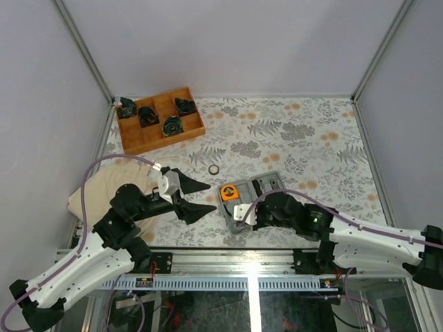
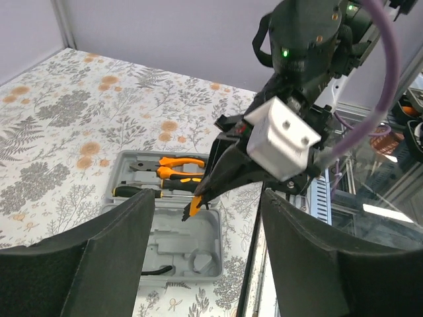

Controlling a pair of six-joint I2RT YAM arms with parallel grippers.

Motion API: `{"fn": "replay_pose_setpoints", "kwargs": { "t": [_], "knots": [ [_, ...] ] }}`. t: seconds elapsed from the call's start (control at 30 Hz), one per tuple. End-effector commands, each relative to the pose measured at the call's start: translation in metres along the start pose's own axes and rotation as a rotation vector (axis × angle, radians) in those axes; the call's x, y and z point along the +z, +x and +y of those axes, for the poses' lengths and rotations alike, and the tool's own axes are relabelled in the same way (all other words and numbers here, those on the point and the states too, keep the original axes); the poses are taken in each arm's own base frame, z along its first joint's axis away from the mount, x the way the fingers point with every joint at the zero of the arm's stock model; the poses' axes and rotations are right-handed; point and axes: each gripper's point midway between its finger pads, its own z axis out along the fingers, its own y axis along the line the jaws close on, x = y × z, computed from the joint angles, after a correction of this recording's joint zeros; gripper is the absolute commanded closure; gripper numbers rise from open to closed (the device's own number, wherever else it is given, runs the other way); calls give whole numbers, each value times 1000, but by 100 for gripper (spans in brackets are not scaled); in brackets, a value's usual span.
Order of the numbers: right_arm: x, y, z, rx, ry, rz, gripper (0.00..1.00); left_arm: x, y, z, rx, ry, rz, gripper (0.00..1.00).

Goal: Sort the tools into containers
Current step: Place the engineering item in the storage box.

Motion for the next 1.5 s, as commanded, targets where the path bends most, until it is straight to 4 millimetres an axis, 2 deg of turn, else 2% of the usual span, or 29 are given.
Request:
{"fn": "replay_pose_setpoints", "kwargs": {
  "t": [0.0,0.27,0.6,0.73,1.0,1.17,1.27,1.4,1.47],
  "knots": [
    [10,15,-8,-130,21,72,99,-3,6,7,-14,-52,6,35],
    [28,43,-6,-395,39,99,97,-6,10,9,-23,-71,22,36],
    [40,61,-6,-515,64,140,95,-4,13,11,-29,-73,34,37],
    [42,66,2,-505,29,138,93,-2,15,11,-29,-69,40,38],
    [44,83,15,-498,-11,165,83,0,16,10,-31,-54,55,38],
    [47,90,21,-505,-41,180,80,0,13,10,-21,-56,57,39],
    [46,94,24,-500,-53,190,71,0,13,10,-24,-55,58,39],
    [44,95,27,-478,-68,201,65,0,15,9,-24,-50,64,39],
    [43,95,28,-468,-73,204,58,-1,16,8,-23,-48,66,39]
  ]
}}
